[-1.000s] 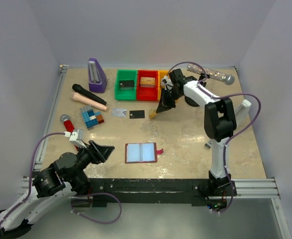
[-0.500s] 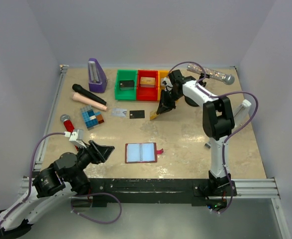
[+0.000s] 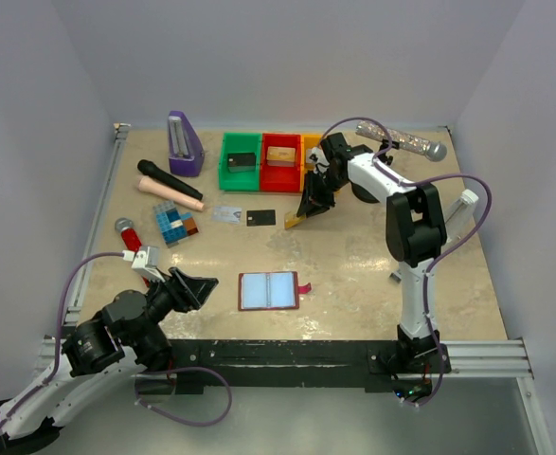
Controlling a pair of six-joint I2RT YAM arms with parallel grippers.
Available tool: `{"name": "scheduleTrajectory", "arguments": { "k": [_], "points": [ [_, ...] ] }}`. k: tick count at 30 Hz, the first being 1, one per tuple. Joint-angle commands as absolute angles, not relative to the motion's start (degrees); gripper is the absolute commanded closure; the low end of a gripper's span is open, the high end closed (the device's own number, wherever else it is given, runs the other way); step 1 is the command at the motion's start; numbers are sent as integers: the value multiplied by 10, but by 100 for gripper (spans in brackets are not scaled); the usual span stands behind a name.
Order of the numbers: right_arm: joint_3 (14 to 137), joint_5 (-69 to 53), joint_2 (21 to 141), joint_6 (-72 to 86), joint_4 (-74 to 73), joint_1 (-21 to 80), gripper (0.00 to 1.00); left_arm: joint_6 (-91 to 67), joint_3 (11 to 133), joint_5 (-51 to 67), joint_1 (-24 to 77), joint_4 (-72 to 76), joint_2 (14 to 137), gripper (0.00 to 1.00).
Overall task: Take the credit cards out of the card holder
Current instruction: Place the credit card at the center of the board.
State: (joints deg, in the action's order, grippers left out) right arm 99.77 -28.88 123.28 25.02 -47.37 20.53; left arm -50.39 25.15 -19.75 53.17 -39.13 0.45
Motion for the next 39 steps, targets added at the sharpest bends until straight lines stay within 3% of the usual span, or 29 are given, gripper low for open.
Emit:
{"name": "scheduleTrajectory", "arguments": {
  "k": [1, 17, 24, 31, 39],
  "points": [
    [998, -271, 1210, 256, -484, 200, 70, -506, 253, -192, 531, -386, -6, 37],
    [953, -251, 1178, 256, -471, 188, 68, -511, 250, -191, 531, -389, -8, 37],
    [919, -242, 1137, 248, -460, 186, 60, -513, 250, -190, 531, -388, -5, 37],
    [818, -208, 1012, 247, -411, 208, 59, -521, 240, -190, 531, -379, 15, 34],
    [633, -129, 844, 267, -320, 343, 54, -537, 230, -180, 531, -343, 94, 27]
  ]
}}
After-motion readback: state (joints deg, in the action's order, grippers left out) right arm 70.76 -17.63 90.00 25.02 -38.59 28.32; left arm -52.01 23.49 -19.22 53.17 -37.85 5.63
